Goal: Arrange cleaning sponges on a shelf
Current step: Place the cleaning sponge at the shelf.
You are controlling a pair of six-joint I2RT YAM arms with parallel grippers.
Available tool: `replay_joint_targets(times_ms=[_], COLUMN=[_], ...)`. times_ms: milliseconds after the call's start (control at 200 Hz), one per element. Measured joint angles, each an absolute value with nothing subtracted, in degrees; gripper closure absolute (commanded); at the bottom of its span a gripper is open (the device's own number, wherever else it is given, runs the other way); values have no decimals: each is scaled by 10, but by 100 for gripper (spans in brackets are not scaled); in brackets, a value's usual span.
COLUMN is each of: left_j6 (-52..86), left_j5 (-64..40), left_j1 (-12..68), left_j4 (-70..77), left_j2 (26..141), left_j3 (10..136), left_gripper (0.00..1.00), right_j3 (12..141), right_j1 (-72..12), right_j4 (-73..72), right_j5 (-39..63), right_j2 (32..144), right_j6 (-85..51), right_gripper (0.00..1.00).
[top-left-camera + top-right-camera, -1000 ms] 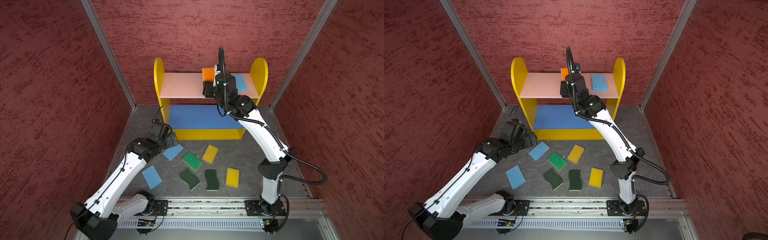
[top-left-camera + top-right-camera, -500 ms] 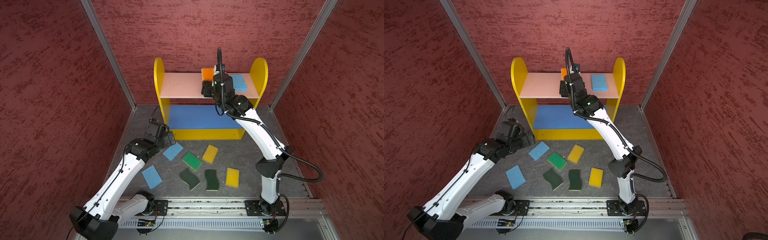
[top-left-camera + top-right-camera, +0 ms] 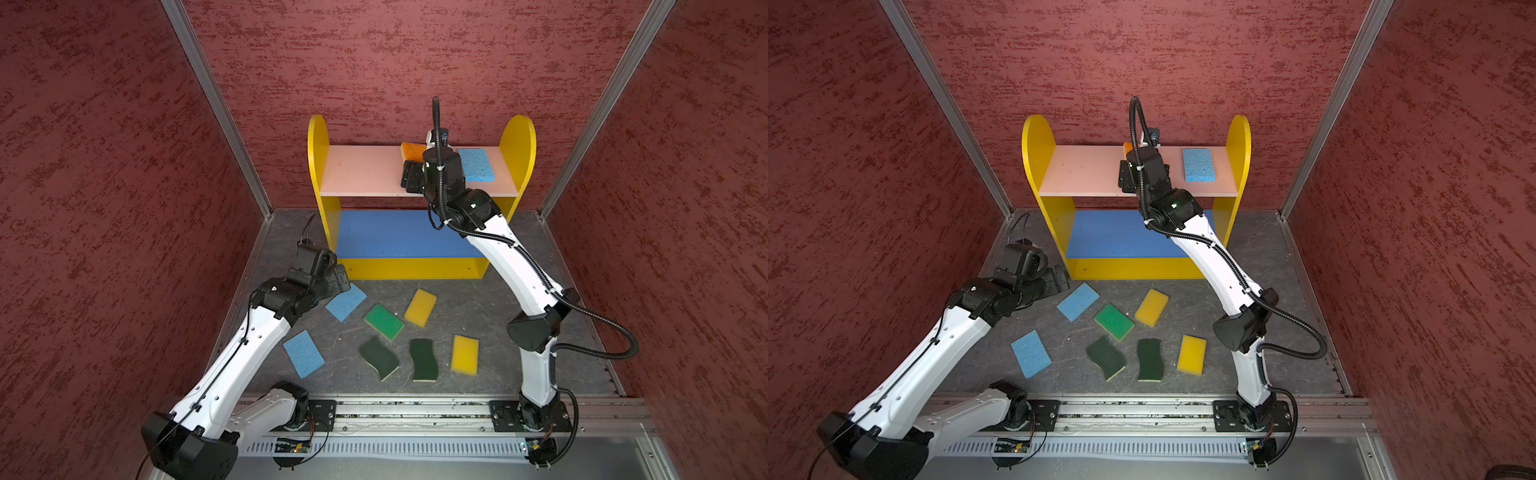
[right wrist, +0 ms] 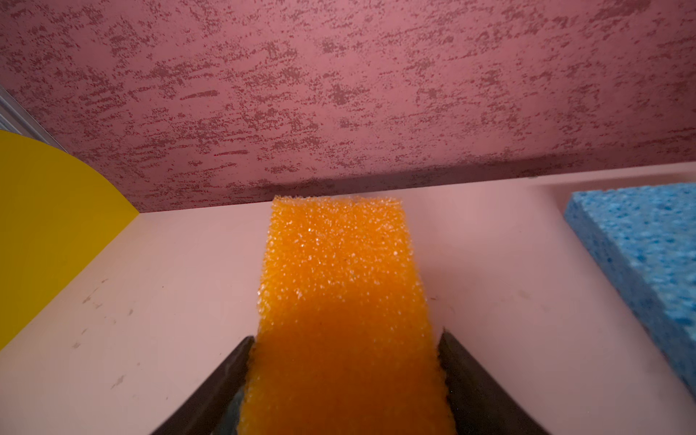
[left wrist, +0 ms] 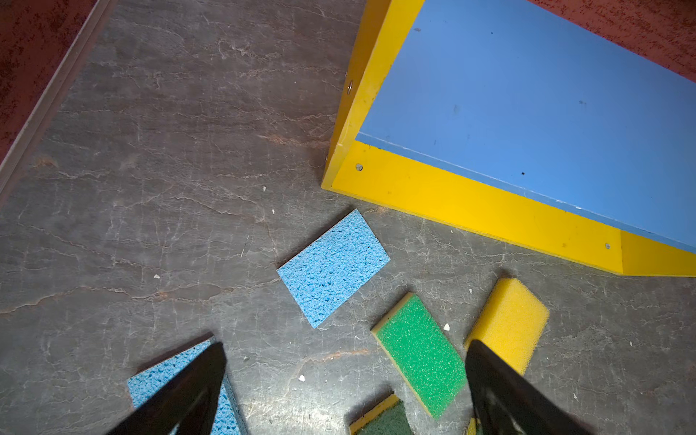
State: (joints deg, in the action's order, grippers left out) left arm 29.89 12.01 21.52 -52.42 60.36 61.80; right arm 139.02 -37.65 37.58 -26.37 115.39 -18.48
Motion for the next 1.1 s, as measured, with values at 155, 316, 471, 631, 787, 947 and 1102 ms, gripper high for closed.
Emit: replay_joint_targets(times_ms=[155, 316, 471, 631, 787, 947, 1102], left_j6=[299, 299, 299, 299, 300, 302, 302], left_j5=[118, 117, 116, 114, 110, 107, 107], left_j1=[215, 215, 215, 215, 215, 215, 215], left_j4=[-524, -524, -524, -524, -524, -524, -524], left_j2=[604, 603, 602, 599, 589, 585, 585], left_j3=[618, 618, 618, 618, 618, 618, 618], left_gripper=[1, 1, 1, 1, 1, 1, 1], right_j3=[1391, 1392, 1393, 1393, 1393, 1393, 1393], right_j1=[-376, -376, -376, -376, -376, -376, -376], right_j4=[376, 376, 380, 398, 417, 428, 430], right_j5=[-256, -244, -229, -212, -200, -194, -189], right_j2=[1154, 1154, 1152, 1143, 1133, 1126, 1125], right_j6=[-184, -184, -184, -184, -184, -182, -178], right_gripper=[19, 18, 18, 17, 17, 17, 17])
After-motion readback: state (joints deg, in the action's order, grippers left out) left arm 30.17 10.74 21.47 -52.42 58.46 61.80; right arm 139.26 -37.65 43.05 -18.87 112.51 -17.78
